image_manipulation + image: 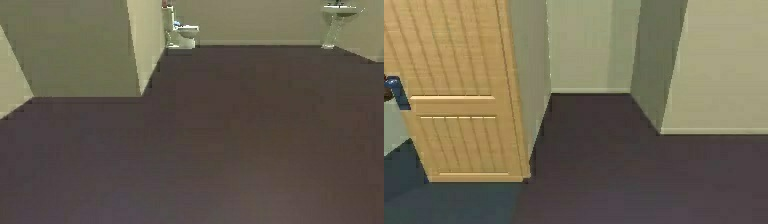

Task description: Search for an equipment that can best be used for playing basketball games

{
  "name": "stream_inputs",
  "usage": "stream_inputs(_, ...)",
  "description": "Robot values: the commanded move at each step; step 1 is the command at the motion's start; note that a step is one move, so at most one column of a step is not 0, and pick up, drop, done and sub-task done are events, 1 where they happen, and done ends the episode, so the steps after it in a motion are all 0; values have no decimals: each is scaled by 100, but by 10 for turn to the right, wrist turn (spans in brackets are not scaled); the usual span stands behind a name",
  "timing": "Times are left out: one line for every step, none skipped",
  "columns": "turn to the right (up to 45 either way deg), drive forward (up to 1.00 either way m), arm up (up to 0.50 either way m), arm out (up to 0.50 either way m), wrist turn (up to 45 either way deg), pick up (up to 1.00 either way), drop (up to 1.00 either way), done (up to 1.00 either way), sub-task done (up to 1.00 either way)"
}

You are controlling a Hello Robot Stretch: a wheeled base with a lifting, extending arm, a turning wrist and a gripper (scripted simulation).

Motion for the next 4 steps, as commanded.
stream_inputs(-420,0,0,0,0,0,0,0,0)
stream_inputs(0,35,0,0,0,0,0,0,0)
stream_inputs(-420,0,0,0,0,0,0,0,0)
stream_inputs(0,100,0,0,0,0,0,0,0)
